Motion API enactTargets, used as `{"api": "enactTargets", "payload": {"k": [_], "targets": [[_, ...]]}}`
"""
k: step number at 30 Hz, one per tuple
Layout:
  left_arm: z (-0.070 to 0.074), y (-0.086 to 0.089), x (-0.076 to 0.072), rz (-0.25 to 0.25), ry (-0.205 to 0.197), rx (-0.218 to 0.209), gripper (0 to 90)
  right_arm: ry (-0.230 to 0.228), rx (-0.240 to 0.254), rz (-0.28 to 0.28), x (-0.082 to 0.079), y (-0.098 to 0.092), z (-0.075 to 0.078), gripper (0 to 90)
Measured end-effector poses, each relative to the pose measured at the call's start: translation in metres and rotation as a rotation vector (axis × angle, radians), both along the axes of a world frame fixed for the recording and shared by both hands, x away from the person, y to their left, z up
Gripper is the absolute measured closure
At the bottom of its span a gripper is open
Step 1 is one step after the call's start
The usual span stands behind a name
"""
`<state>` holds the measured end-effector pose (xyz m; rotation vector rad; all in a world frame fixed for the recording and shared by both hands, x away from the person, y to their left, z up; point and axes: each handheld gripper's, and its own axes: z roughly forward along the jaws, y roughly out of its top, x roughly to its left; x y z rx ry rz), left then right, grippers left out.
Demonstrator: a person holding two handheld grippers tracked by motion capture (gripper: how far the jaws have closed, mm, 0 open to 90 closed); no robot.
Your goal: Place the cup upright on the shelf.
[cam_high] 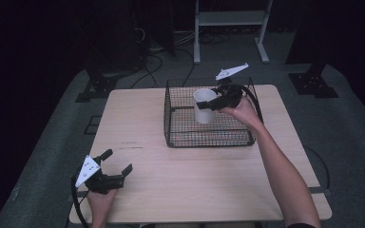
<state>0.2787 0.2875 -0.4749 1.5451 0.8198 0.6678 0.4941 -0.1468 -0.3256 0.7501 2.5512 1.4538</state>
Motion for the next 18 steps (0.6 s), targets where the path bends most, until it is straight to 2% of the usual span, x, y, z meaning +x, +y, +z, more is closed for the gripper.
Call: {"api": "enactTargets", "payload": {"k": [13, 18], "targets": [[0.000, 0.000, 0.000, -0.001, 0.000, 0.002, 0.0, 0.050, -0.002, -0.029, 0.020, 0.006, -0.026, 19.1], [0.000, 0.000, 0.000, -0.004, 0.000, 0.001, 0.0, 0.071, -0.027, -0.044, 0.028, 0.012, -0.036, 19.1]]}}
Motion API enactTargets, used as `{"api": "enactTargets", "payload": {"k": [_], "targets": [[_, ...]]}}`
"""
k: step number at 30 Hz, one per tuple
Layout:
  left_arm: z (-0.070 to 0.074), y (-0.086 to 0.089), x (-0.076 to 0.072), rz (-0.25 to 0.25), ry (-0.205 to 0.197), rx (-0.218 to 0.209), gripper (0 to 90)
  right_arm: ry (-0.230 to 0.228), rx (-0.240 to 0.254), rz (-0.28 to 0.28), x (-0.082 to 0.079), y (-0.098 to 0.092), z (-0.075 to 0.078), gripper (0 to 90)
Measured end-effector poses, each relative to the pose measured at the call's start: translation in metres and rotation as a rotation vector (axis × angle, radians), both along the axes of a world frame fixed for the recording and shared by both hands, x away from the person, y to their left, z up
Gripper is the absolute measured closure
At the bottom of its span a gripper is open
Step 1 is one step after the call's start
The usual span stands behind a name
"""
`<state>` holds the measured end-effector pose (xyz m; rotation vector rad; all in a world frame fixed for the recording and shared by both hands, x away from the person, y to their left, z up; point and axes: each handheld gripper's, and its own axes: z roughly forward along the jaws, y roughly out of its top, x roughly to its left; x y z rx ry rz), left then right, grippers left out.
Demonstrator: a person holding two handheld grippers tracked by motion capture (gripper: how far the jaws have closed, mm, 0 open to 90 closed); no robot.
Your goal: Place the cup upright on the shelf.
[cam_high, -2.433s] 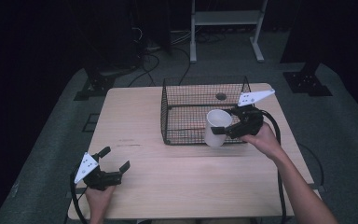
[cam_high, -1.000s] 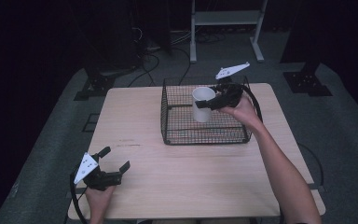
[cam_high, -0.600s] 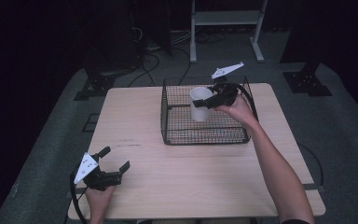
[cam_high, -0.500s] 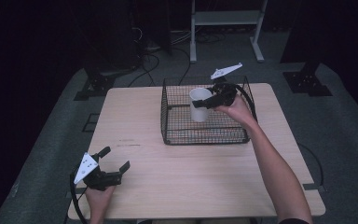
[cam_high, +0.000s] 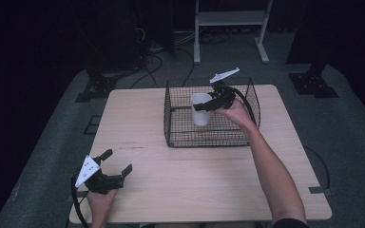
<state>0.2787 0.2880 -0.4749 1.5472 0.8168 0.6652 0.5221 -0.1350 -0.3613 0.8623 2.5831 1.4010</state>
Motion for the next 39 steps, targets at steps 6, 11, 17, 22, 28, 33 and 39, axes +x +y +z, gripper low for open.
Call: {"api": "enactTargets", "payload": {"k": [6, 11, 17, 22, 28, 33, 39], "targets": [[0.000, 0.000, 0.000, 0.000, -0.001, -0.001, 0.0, 0.009, -0.010, 0.017, 0.002, 0.008, -0.006, 19.1], [0.000, 0.000, 0.000, -0.002, 0.001, -0.003, 0.0, 0.012, -0.044, -0.001, 0.006, 0.010, -0.011, 19.1], [0.000, 0.000, 0.000, -0.001, 0.000, -0.003, 0.0, 0.022, -0.047, 0.000, 0.010, 0.013, -0.016, 19.1], [0.000, 0.000, 0.000, 0.000, -0.001, -0.002, 0.0, 0.042, -0.056, 0.009, 0.016, 0.015, -0.018, 19.1], [0.000, 0.001, 0.000, -0.001, 0.001, -0.008, 0.0, 0.033, -0.049, 0.019, 0.020, 0.021, -0.016, 19.1], [0.000, 0.000, 0.000, 0.000, 0.002, -0.007, 0.0, 0.054, -0.083, 0.018, 0.023, 0.023, -0.027, 18.9], [0.000, 0.000, 0.000, -0.002, 0.001, -0.005, 0.0, 0.059, -0.098, 0.011, 0.026, 0.023, -0.031, 18.7]]}}
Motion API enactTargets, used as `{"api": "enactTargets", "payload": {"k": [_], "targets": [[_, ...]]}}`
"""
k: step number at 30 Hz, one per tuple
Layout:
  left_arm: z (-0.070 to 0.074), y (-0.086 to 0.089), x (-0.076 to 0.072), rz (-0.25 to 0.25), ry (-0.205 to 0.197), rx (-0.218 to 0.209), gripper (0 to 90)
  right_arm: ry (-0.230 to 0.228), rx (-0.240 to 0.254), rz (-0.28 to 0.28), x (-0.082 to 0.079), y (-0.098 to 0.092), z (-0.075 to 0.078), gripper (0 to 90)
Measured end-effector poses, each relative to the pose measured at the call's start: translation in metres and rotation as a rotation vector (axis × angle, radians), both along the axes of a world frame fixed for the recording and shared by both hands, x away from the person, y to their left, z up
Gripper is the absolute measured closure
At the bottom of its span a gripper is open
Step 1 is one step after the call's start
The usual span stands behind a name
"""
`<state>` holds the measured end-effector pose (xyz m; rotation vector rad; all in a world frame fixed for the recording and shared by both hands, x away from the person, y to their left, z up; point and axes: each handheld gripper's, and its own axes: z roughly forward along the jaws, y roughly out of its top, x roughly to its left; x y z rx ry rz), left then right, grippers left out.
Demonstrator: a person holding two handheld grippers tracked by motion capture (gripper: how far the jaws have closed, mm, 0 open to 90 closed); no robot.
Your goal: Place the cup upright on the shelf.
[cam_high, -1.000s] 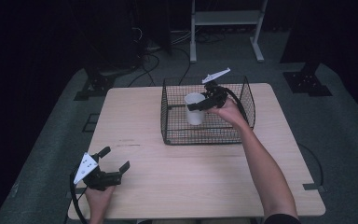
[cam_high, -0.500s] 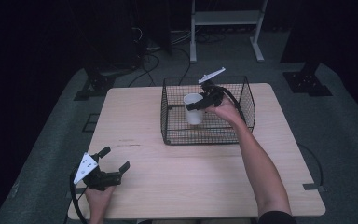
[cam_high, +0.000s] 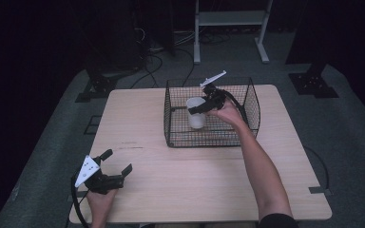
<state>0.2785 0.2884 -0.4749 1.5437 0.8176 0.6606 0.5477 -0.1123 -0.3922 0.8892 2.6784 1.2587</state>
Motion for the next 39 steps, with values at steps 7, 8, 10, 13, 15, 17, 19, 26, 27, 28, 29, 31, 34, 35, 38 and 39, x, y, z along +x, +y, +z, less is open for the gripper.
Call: {"api": "enactTargets", "payload": {"k": [7, 8, 10, 13, 15, 17, 19, 26, 27, 28, 29, 31, 34, 35, 38, 39], "targets": [[0.000, 0.000, 0.000, 0.000, 0.000, 0.001, 0.0, -0.007, -0.044, 0.006, -0.001, 0.002, -0.005, 18.1], [0.000, 0.000, 0.000, 0.000, 0.000, 0.001, 0.0, -0.005, -0.036, 0.009, -0.002, 0.002, -0.004, 17.5], [0.000, 0.000, 0.000, 0.000, 0.001, 0.000, 0.0, 0.000, -0.025, 0.007, -0.002, 0.002, -0.003, 17.7], [0.000, 0.000, 0.000, 0.000, 0.000, 0.000, 0.0, -0.005, -0.042, 0.015, -0.004, 0.002, -0.001, 17.8], [0.000, 0.000, 0.000, 0.000, 0.000, 0.000, 0.0, -0.004, -0.048, 0.017, -0.005, 0.002, -0.001, 17.8], [0.000, 0.000, 0.000, -0.001, 0.000, 0.001, 0.0, -0.011, -0.056, 0.022, -0.006, 0.002, 0.000, 17.7], [0.000, 0.000, 0.000, 0.000, 0.000, 0.000, 0.0, -0.016, -0.059, 0.025, -0.008, 0.002, -0.001, 17.5], [0.000, 0.000, 0.000, 0.002, 0.001, 0.001, 0.0, -0.024, -0.070, 0.031, -0.010, 0.003, 0.001, 17.4], [0.000, 0.000, 0.000, 0.001, 0.000, 0.002, 0.0, -0.026, -0.079, 0.034, -0.012, 0.004, 0.002, 17.4], [0.000, 0.000, 0.000, 0.001, 0.000, 0.002, 0.0, -0.026, -0.079, 0.034, -0.012, 0.004, 0.002, 17.4], [0.000, 0.000, 0.000, 0.001, 0.000, 0.002, 0.0, -0.028, -0.079, 0.033, -0.013, 0.004, 0.002, 17.4], [0.000, 0.000, 0.000, 0.001, 0.000, 0.001, 0.0, -0.027, -0.075, 0.032, -0.013, 0.004, 0.002, 17.2], [0.000, 0.000, 0.000, 0.001, 0.001, 0.001, 0.0, -0.025, -0.067, 0.032, -0.013, 0.004, 0.002, 17.0], [0.000, 0.000, 0.000, 0.002, 0.001, 0.001, 0.0, -0.027, -0.066, 0.031, -0.013, 0.004, 0.002, 16.3], [0.000, 0.000, 0.000, 0.002, 0.001, 0.001, 0.0, -0.033, -0.057, 0.028, -0.014, 0.004, 0.005, 15.5], [0.000, 0.000, 0.000, 0.002, 0.000, 0.002, 0.0, -0.037, -0.052, 0.024, -0.014, 0.003, 0.005, 14.5]]}}
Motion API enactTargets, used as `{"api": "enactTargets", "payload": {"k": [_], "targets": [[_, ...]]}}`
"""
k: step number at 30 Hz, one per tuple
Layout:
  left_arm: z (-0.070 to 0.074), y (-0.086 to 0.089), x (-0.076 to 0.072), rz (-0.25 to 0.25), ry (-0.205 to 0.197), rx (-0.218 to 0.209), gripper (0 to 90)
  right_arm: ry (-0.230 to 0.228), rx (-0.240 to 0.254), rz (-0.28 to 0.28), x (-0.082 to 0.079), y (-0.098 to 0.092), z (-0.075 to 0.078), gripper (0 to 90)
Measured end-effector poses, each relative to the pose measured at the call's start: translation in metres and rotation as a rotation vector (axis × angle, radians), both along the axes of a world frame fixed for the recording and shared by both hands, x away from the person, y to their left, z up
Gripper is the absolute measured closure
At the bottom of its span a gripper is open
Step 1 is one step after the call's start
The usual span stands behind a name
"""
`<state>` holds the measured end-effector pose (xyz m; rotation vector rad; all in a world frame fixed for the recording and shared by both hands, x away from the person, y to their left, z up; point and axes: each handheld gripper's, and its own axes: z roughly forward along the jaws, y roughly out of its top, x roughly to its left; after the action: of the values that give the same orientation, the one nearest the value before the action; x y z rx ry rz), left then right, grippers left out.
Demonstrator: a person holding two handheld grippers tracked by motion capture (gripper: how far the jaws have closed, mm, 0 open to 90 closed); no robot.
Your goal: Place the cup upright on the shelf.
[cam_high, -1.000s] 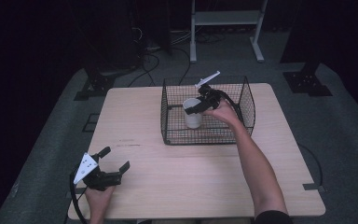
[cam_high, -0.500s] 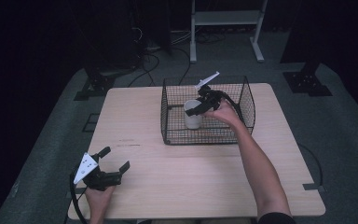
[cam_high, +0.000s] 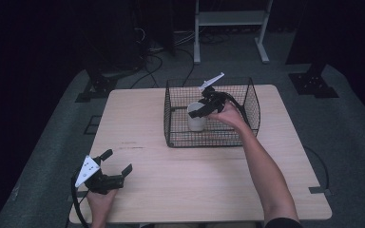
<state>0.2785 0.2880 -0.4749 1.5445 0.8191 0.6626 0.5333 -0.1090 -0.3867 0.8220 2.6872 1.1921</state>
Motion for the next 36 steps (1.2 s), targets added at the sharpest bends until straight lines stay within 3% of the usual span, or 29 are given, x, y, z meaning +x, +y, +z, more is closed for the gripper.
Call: {"api": "enactTargets", "payload": {"k": [2, 4, 9, 17, 31, 36], "targets": [[0.000, 0.000, 0.000, 0.000, 0.000, 0.001, 0.0, -0.007, 0.008, -0.006, -0.001, 0.000, 0.001, 14.0], [0.000, 0.000, 0.000, 0.003, -0.001, 0.003, 0.0, -0.025, 0.061, -0.019, -0.002, -0.005, 0.006, 13.8], [0.000, -0.001, 0.000, 0.002, 0.002, 0.004, 0.0, -0.037, 0.084, -0.027, -0.005, -0.012, 0.013, 13.8], [0.000, -0.001, -0.001, 0.006, 0.002, 0.005, 0.0, -0.050, 0.159, -0.037, -0.016, -0.032, 0.032, 13.9], [0.000, 0.000, 0.000, 0.002, -0.004, 0.005, 0.0, -0.044, 0.160, -0.065, -0.037, -0.053, 0.037, 13.8], [0.000, 0.000, 0.000, 0.005, -0.003, 0.005, 0.0, -0.052, 0.176, -0.050, -0.045, -0.057, 0.042, 13.9]]}}
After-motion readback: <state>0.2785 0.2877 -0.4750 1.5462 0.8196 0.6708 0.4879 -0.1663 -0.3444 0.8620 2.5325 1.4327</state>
